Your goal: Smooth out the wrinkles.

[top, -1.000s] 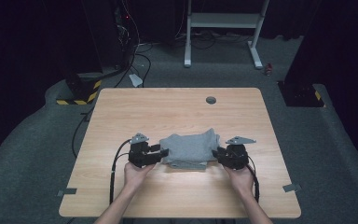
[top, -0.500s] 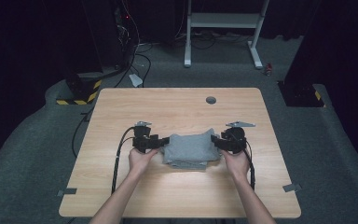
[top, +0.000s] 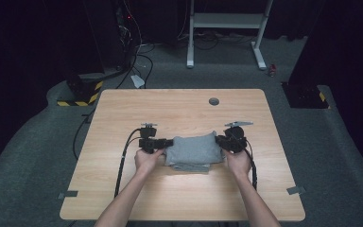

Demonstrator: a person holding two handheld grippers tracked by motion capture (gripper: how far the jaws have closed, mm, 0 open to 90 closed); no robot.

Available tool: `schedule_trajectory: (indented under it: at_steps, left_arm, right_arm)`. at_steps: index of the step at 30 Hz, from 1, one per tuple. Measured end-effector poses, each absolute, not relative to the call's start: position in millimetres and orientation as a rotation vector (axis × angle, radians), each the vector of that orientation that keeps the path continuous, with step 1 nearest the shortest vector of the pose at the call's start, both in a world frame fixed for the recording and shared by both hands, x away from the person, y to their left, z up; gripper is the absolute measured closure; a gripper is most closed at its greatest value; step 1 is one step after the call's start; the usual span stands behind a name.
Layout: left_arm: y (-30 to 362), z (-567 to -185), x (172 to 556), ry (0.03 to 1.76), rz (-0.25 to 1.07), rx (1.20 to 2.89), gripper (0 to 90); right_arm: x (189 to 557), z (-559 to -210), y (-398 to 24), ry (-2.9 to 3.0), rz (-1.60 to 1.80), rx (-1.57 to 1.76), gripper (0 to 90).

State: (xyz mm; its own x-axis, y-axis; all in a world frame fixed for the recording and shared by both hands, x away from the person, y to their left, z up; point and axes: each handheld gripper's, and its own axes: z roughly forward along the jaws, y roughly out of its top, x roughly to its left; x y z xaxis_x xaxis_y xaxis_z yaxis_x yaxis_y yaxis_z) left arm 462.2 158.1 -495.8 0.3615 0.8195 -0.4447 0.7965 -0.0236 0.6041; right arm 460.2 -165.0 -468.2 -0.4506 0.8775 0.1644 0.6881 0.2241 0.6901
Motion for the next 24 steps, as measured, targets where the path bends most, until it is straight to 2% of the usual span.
schedule_trajectory:
  at_steps: [3, 6, 15, 24]
  left_arm:
    - [158.4, -493.8, 460.0, 1.394, 0.085, 1.826, 77.0]
    - [160.9, -489.8, 457.8, 1.370, 0.098, 1.802, 85.8]
    - [172.9, -468.9, 445.4, 1.260, 0.124, 1.727, 87.4]
    - [176.0, -447.4, 418.5, 1.081, 0.146, 1.714, 87.5]
  right_arm:
    - [456.7, -465.9, -164.2, 2.237, 1.066, 1.437, 79.3]
    - [453.6, -463.1, -163.8, 2.237, 1.074, 1.392, 79.4]
    - [439.0, -452.4, -164.4, 2.231, 1.133, 1.285, 79.5]
    - [413.4, -448.8, -169.0, 2.211, 1.206, 1.180, 79.0]
